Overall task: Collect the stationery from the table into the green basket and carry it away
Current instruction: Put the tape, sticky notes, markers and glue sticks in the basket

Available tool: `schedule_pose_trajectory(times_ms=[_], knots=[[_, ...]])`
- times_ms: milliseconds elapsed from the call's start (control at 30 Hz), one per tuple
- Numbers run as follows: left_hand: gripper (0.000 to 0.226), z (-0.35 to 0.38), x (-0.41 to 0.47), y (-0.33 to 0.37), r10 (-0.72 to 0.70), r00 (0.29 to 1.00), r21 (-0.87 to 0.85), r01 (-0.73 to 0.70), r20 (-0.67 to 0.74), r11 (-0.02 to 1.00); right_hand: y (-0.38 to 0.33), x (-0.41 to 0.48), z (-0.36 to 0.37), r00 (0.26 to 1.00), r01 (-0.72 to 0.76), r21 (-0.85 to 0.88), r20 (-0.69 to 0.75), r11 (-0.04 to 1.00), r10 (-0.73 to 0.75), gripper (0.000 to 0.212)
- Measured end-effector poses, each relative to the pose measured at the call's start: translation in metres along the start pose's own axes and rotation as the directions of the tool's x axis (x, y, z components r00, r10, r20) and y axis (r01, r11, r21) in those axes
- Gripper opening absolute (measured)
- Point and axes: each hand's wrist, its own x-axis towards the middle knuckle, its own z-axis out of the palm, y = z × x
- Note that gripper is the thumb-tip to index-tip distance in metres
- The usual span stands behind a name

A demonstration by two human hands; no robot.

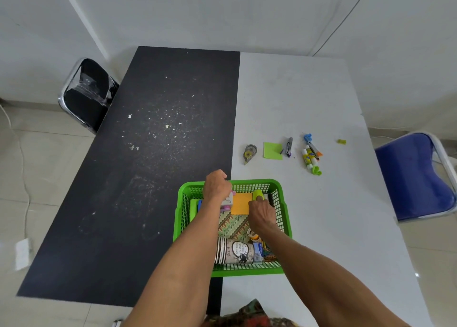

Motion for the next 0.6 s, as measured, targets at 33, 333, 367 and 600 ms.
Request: schedule_pose_trajectory(times_ms=[33, 333, 367, 600], knots=[[0.032, -0.0002, 0.0002, -0.0004, -0.001, 1.000, -0.002, 0.001, 0.002, 1.000, 0.0002, -0.0010, 0.0006, 1.000, 0.002, 0.000, 0.001, 1.000, -0.002, 0.025], [0.033, 0.0010, 0.0004, 0.0008, 0.002, 1.000, -0.017, -0.002, 0.007, 1.000, 0.0016, -0.0011, -0.0010, 0.996, 0.083, -0.008, -0.032, 0.996, -0.084, 0.032], [0.033, 0.0015, 0.0001, 0.0010, 0.002, 1.000, -0.017, -0.002, 0.008, 1.000, 0.0015, -0.0012, -0.0010, 0.996, 0.088, -0.019, -0.028, 0.996, -0.089, 0.033], [0.029, 0.0013, 0.0012, 0.0043, 0.019, 1.000, -0.030, -0.019, -0.010, 0.999, 0.0029, 0.0012, -0.0063, 0.993, 0.088, 0.045, -0.081, 0.995, -0.084, 0.031]])
